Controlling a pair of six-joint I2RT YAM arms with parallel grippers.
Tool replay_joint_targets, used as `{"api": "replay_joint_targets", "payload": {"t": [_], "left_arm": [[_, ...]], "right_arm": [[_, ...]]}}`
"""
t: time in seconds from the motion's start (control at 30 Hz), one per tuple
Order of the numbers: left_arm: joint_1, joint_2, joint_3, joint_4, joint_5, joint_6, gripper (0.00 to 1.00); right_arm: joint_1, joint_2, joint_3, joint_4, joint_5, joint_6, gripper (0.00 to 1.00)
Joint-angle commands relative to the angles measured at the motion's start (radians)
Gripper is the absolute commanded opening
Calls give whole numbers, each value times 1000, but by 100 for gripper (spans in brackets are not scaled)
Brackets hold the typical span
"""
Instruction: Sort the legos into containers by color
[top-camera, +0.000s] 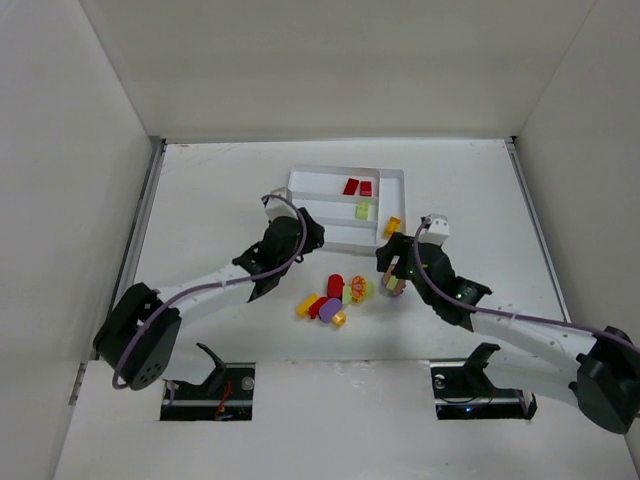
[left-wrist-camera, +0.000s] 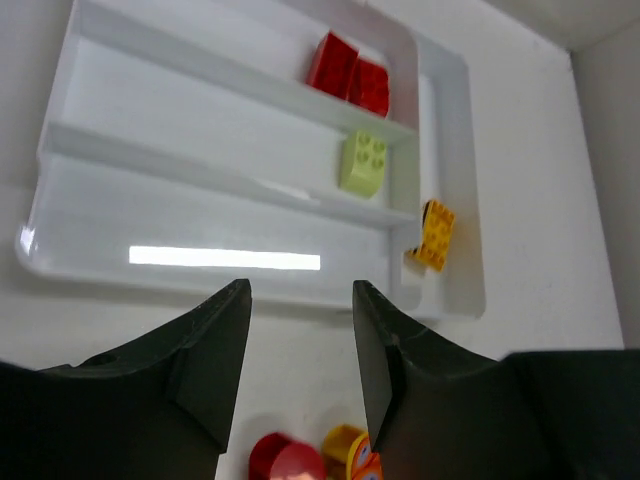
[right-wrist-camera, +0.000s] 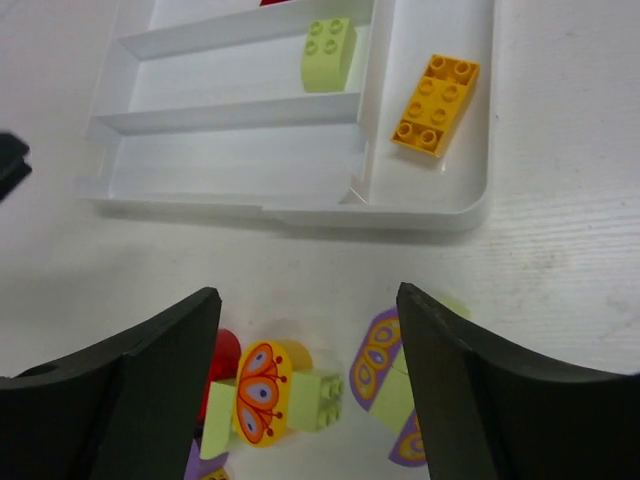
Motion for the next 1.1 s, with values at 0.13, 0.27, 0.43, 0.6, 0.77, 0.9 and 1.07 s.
{"api": "replay_joint_targets", "payload": {"t": [0.13,0.27,0.43,0.6,0.77,0.9,1.07], "left_arm": [[-54,-214,-185,5,6,-31,43],[-63,-241,-213,2,29,-39,43],[-77,-249,-228,7,37,-42,44],[-82,-266,-233,1,64,-48,44],[-79,-264,-208,-13,135,-65,47],[-82,-263,-187,-28,183,-75,49],[-80,-267,-162,-57,268,-82,59]], "right_arm": [[4,-114,-100,-90,43,123,90],[-7,-56,-87,-97,-3,135,96],[21,50,-67,-102,17,187,100],[24,81,-68,-103,37,222,100],[24,119,-67,-90,25,230,95],[24,133,-61,-88,15,226,82],[16,119,-62,-85,11,210,66]]}}
